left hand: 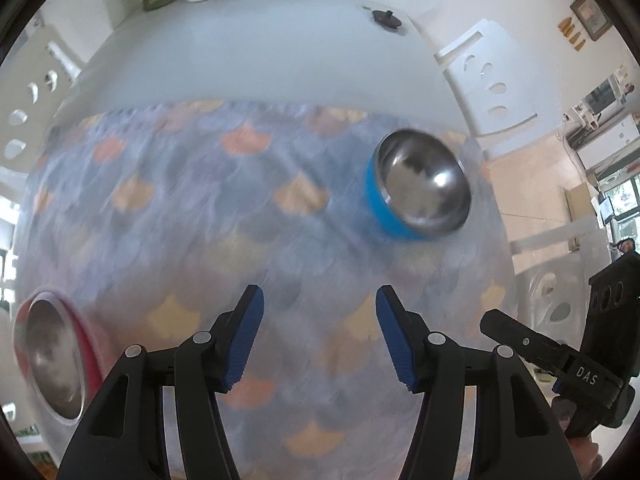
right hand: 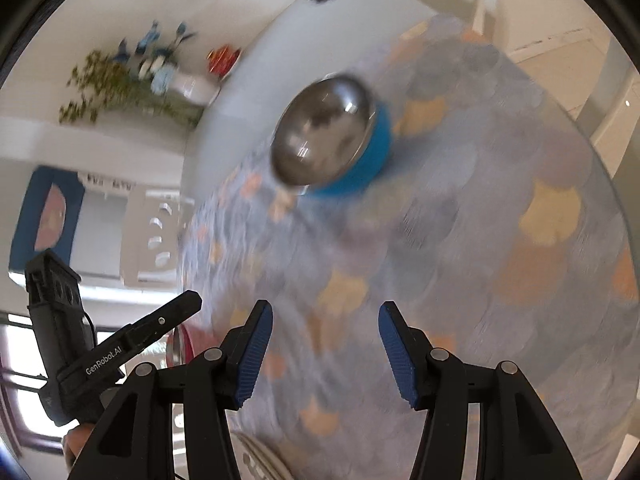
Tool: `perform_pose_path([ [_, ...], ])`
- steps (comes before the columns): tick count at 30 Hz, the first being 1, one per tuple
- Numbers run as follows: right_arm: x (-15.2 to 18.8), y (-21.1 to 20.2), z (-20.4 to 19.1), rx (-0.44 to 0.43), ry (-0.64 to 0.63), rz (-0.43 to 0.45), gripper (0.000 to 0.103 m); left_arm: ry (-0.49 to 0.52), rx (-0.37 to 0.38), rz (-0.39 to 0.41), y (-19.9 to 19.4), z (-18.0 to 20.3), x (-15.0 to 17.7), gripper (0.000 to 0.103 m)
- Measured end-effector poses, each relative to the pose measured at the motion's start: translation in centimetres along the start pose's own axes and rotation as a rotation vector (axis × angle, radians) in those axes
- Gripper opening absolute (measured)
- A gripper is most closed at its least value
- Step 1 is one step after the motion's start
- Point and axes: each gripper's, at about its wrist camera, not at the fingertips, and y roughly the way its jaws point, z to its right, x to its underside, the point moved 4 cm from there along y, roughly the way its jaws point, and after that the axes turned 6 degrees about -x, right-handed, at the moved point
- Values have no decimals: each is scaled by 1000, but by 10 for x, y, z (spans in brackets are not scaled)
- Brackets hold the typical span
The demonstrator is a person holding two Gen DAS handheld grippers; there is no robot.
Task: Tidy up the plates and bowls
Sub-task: 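Move both tools across the table to the blue steel bowl, then close both tools on the rim of the blue steel bowl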
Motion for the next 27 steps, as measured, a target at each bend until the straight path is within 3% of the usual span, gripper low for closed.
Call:
perform_pose_path([
  [8,-54,5,9,-59,42,103,53,-65,55,4,40,25,-44,56],
  [18,-89,44,26,-10,63,83,53,-24,53,-28,84,60,-69,54],
  [20,-94,53,28,21,47,80,53,-19,44,-40,94,63,-69,50],
  [22,-97,60,29,13,51,84,53,-28,56,-64,104,63,-66,34],
  [27,-98,79,32,41,30,64,50,-9,80,-70,114,65,-61,22],
])
